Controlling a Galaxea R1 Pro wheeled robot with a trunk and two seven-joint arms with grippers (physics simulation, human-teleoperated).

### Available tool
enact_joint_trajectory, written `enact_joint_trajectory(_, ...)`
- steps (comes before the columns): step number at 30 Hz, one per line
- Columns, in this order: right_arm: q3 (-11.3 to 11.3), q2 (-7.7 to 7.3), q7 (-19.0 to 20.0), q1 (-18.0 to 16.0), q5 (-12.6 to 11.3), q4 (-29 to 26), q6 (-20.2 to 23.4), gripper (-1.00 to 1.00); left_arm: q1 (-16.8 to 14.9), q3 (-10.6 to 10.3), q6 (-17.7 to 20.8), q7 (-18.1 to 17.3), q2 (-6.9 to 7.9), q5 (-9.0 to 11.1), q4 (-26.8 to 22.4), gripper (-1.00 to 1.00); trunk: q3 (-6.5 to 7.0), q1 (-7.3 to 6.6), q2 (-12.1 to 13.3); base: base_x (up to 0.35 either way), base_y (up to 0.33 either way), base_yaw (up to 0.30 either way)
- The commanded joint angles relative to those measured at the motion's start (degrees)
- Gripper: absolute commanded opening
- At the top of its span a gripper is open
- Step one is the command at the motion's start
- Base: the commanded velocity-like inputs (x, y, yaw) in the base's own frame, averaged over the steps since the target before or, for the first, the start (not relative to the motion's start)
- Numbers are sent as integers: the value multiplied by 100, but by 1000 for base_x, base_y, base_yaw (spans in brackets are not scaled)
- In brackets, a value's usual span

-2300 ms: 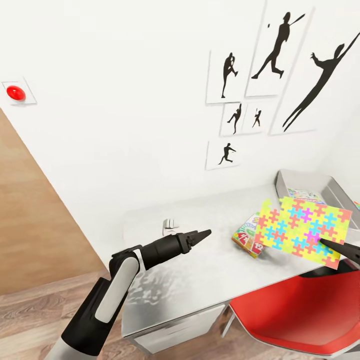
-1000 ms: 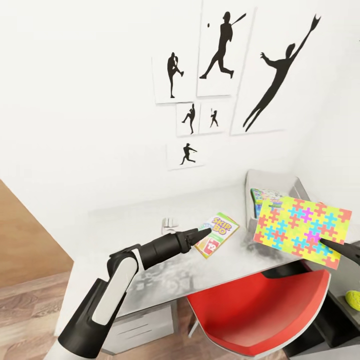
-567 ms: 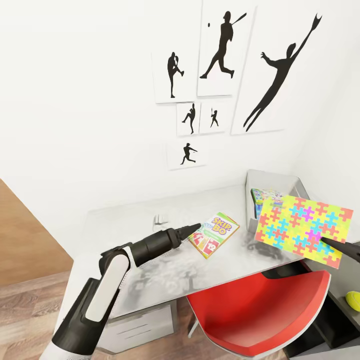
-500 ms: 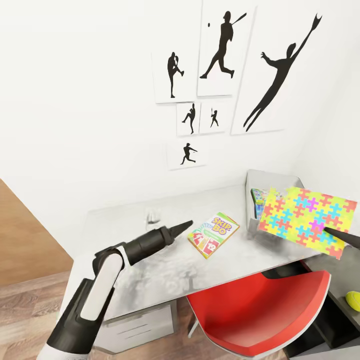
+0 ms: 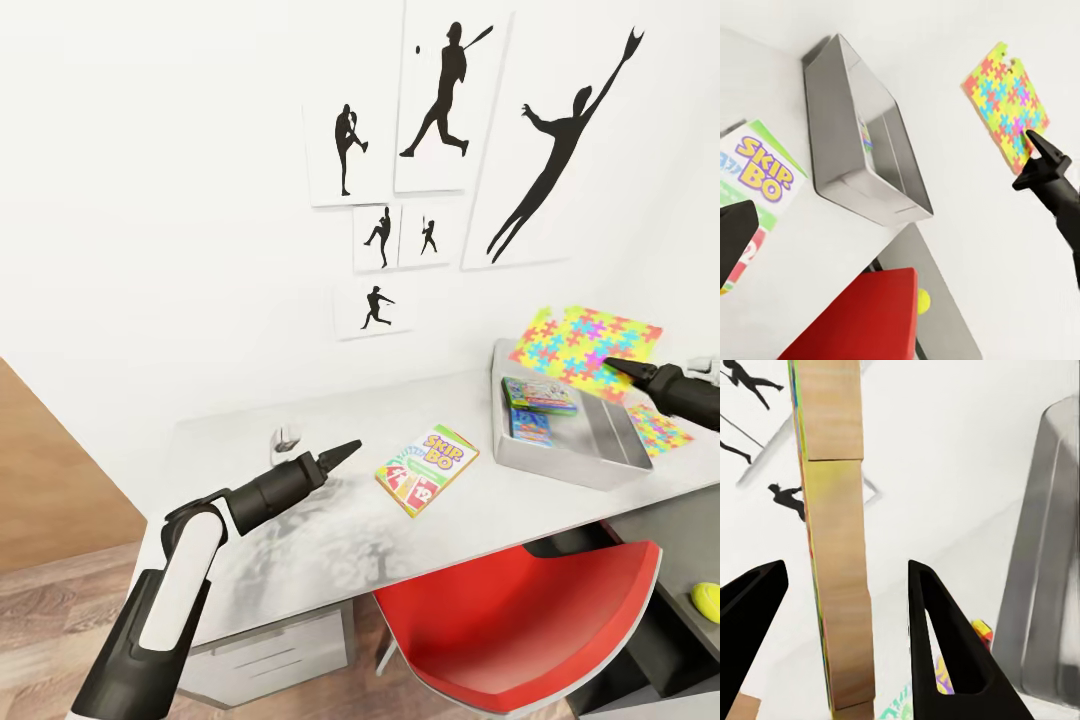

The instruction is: Put all the toys in the child's room - the three board games (two on the bed and one on the table), the two jigsaw puzzles on the table, and the tennis ball on the table - inside the toy box on the table in the child's room.

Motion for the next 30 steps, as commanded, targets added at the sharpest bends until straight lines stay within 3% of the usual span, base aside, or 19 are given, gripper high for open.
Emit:
enact_joint_trajectory(1,44,11,-88,-135,8,220,27,-100,-5,9,36,-12,-9,-1,-4,100,-9,2,-9,0,0,0)
enact_joint_trajectory(9,187,40,-912,-888,-9,1587,27,-100,-8,12,51,-3,-32,3,-8,100,-9,2,-9,0,0,0)
enact_joint_trajectory(11,201,43,-1530,-1148,-16,1970,27,-100,-9,10,55,0,-37,4,-9,100,-9,2,-9,0,0,0)
enact_joint_trajectory(15,167,49,-2287,-1359,-83,2226,-219,-100,-14,9,60,2,-37,4,-9,100,-9,2,-9,0,0,0)
enact_joint_trajectory(21,-64,12,-2811,-1526,-354,2583,-396,-100,-20,8,62,3,-38,4,-9,100,-9,2,-9,0,0,0)
enact_joint_trajectory(25,-252,-12,-3286,-1816,-503,3057,-430,-100,-24,8,66,3,-35,4,-6,100,-9,2,-9,0,0,0)
enact_joint_trajectory(30,-680,-30,-3959,-2083,-624,3580,-490,-100,-26,8,84,6,-34,4,-4,100,-9,2,-9,0,0,0)
